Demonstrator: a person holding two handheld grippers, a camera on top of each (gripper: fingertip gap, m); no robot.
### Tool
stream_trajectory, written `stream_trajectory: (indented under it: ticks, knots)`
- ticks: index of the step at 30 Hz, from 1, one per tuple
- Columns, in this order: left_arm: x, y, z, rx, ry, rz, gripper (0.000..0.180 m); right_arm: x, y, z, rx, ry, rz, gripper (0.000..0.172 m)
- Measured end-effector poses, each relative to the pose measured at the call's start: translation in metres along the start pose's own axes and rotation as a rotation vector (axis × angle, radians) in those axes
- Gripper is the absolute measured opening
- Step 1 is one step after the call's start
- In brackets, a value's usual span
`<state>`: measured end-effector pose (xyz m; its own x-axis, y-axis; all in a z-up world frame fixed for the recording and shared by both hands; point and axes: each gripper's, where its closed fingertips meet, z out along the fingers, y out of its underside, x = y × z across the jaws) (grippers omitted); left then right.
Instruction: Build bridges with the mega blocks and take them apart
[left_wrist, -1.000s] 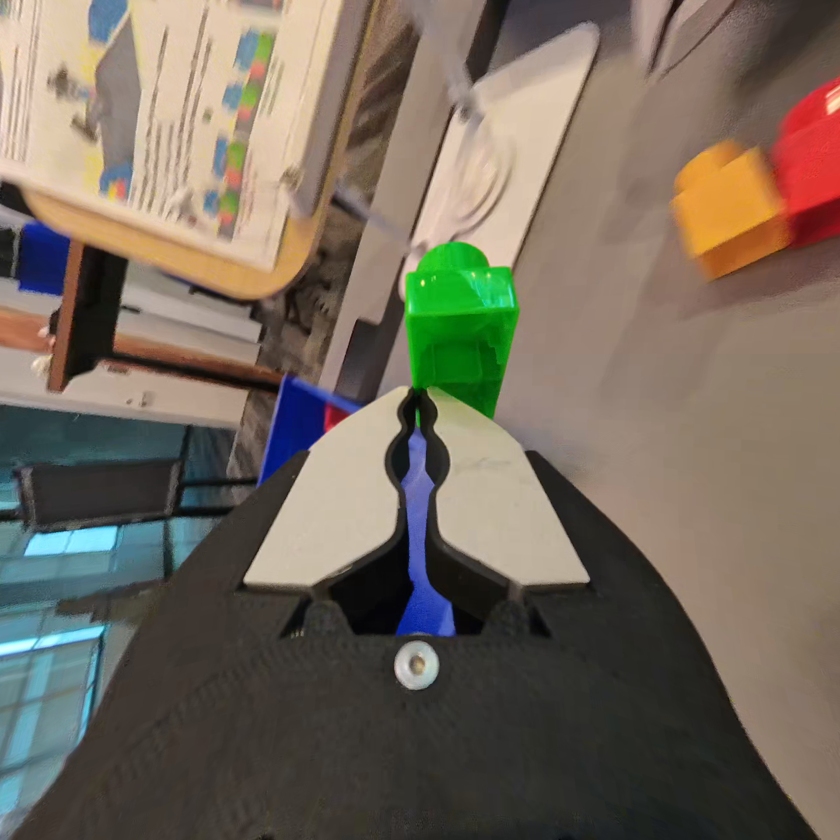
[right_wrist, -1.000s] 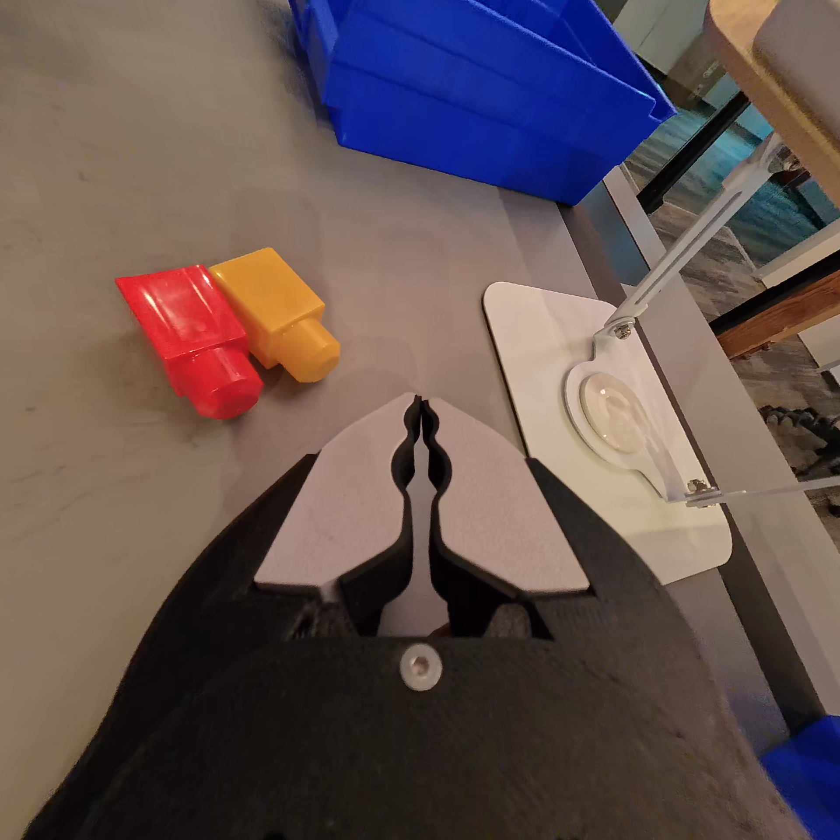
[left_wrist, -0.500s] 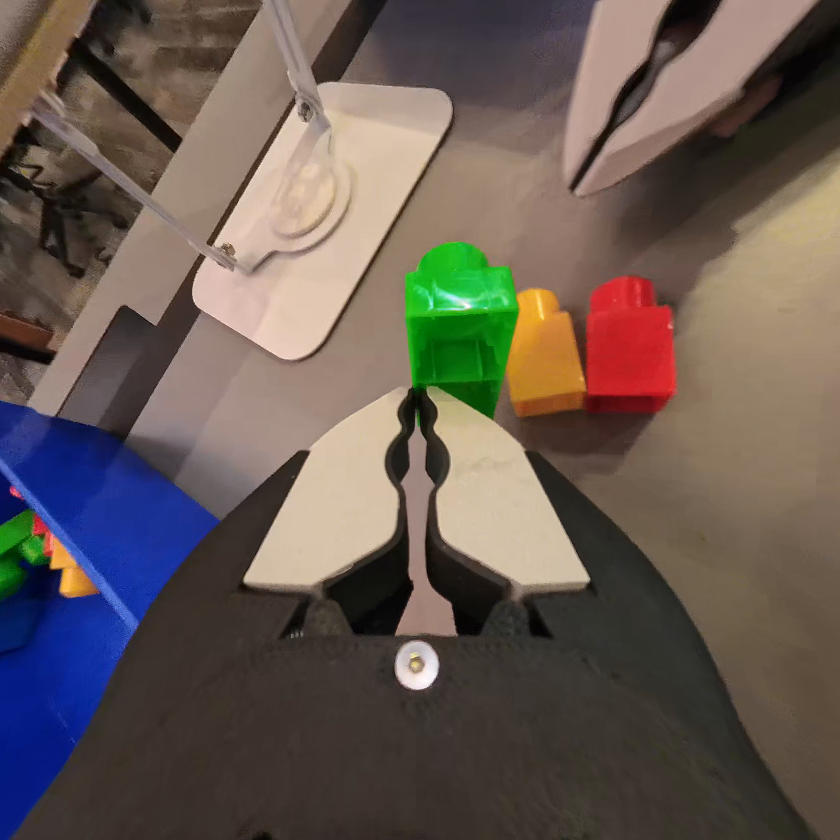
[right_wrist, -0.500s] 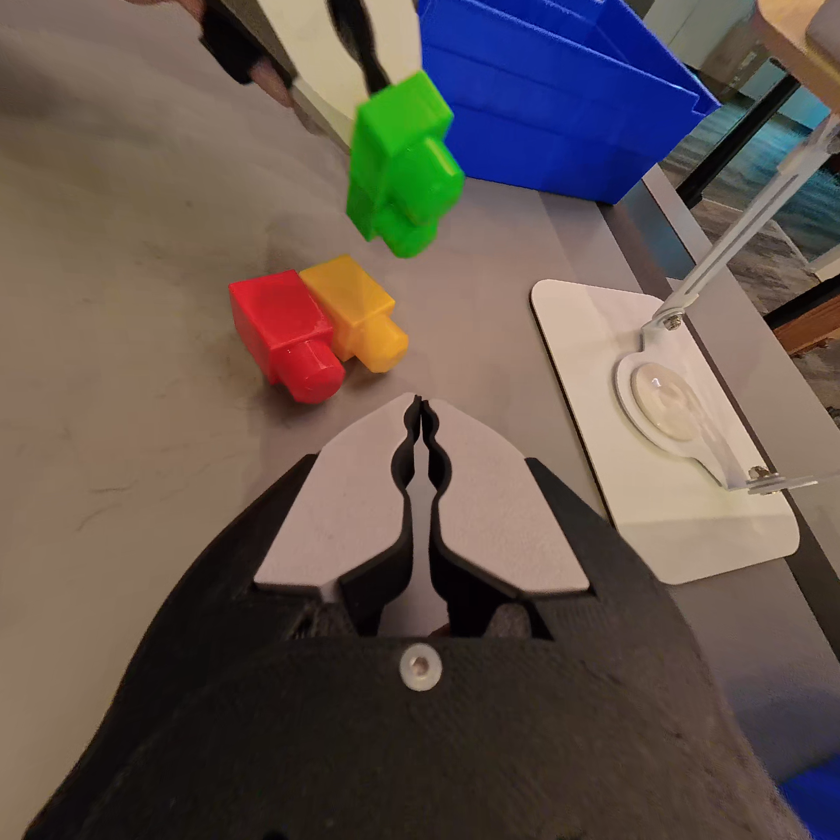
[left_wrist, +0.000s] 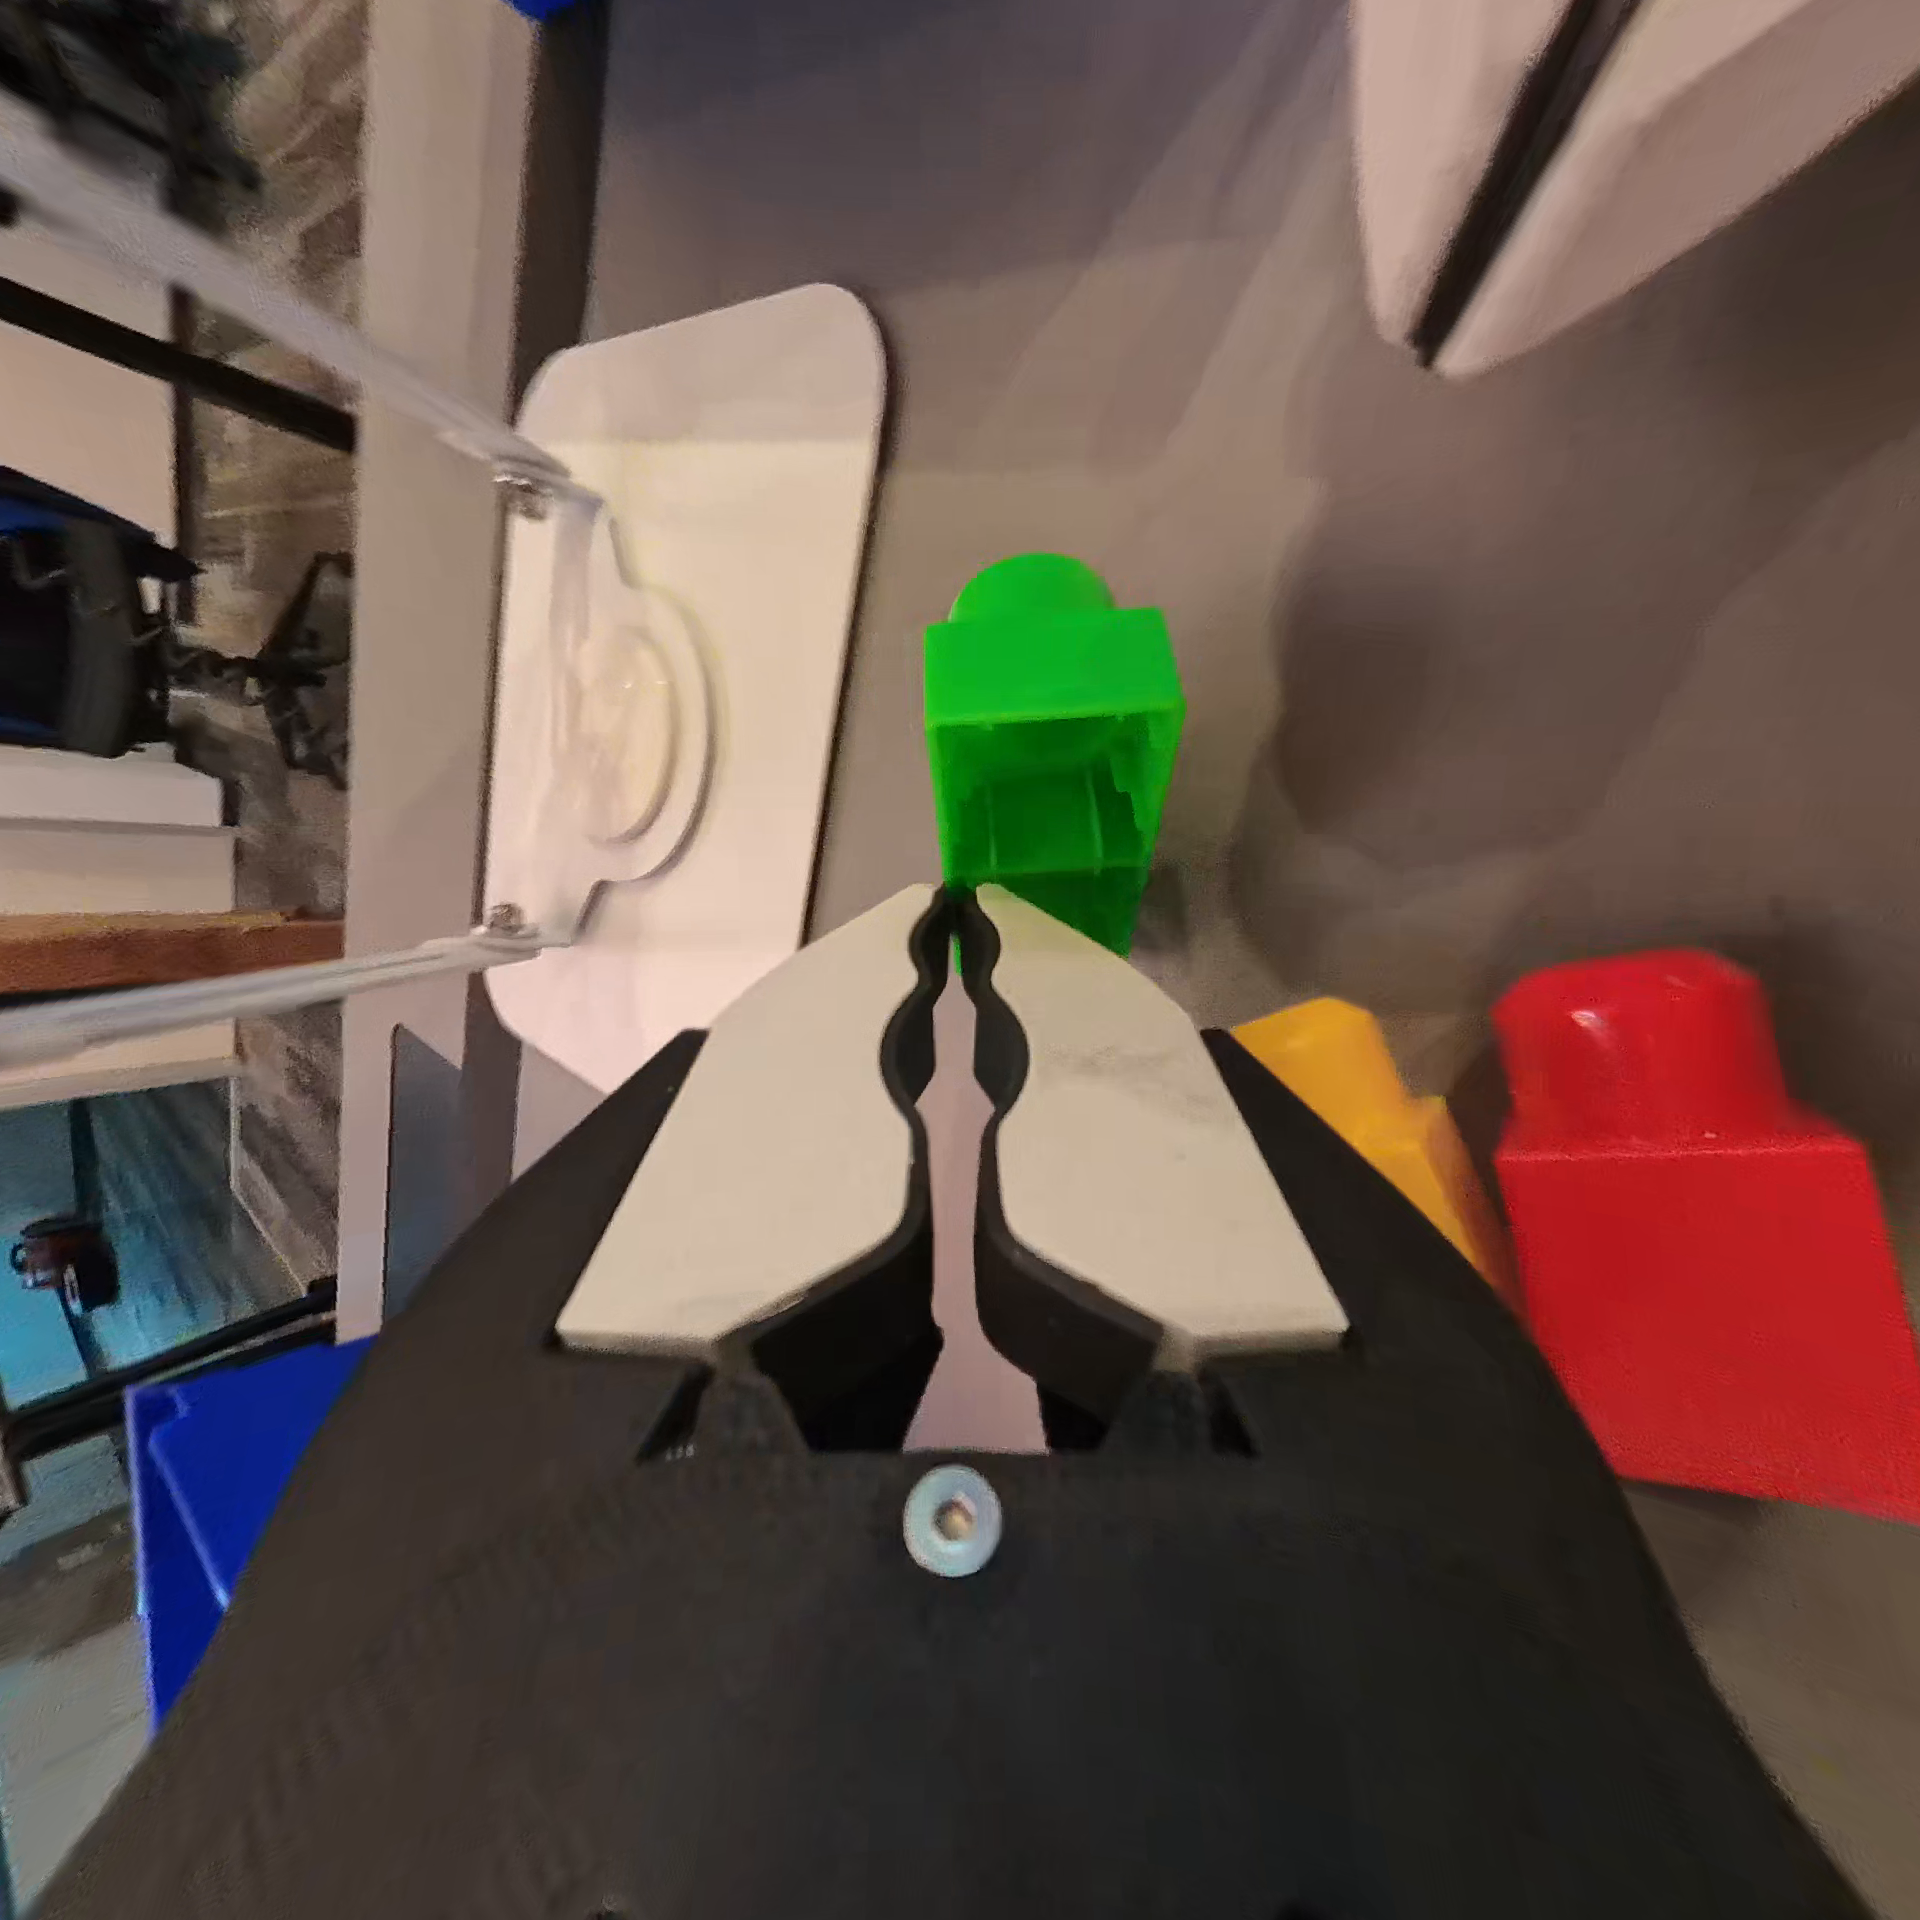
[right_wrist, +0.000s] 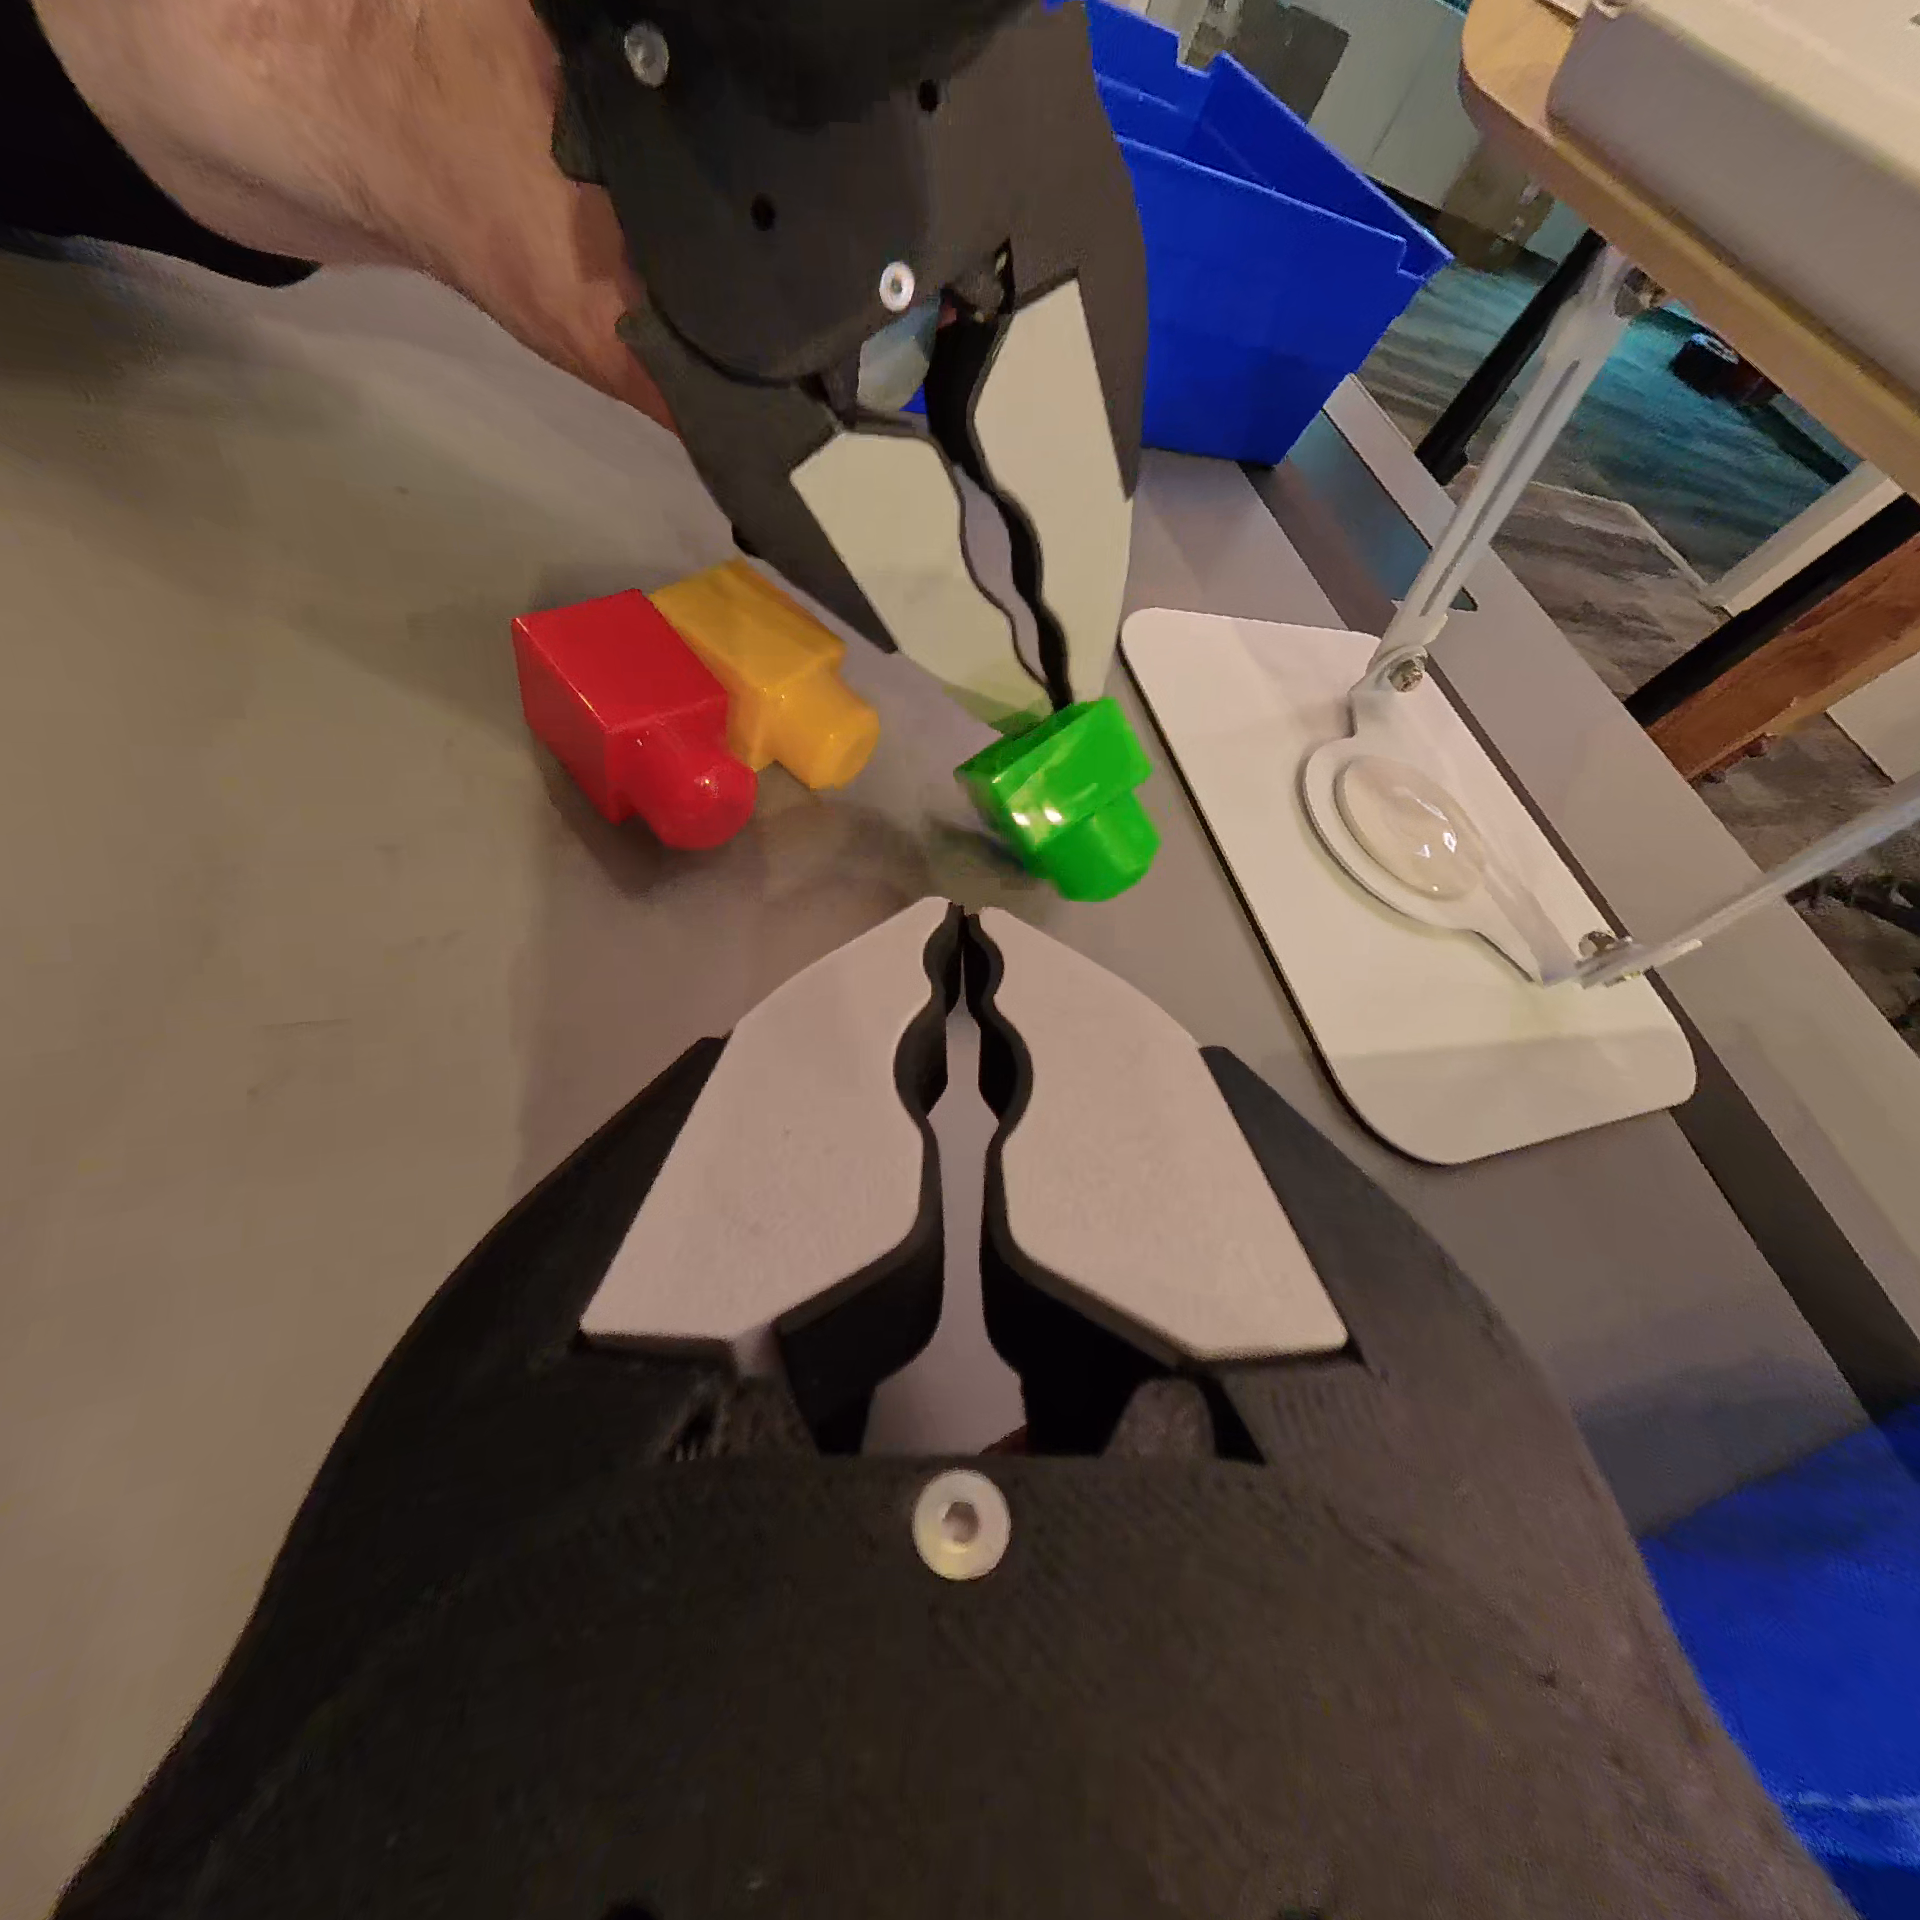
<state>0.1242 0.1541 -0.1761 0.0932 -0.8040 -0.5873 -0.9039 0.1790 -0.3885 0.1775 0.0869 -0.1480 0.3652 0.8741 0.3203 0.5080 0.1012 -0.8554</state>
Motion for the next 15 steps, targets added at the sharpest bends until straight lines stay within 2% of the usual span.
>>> stream_trajectory:
  ticks: [4,6,11,15]
  knots:
    - [0.007,-0.006,-0.001,0.01,0.064,0.007,0.003,0.002,0.005,-0.004,-0.01,0.007,0.007,0.0]
    - [0.006,-0.009,-0.004,0.045,0.076,-0.003,0.012,0.002,0.005,-0.004,-0.01,0.008,0.01,0.0]
    - [0.001,-0.006,-0.015,0.079,0.095,-0.068,0.027,0.002,0.006,-0.004,-0.013,0.003,0.013,0.0]
    - [-0.003,0.001,-0.038,0.156,0.116,-0.17,0.03,0.002,0.007,-0.004,-0.014,0.0,0.013,0.0]
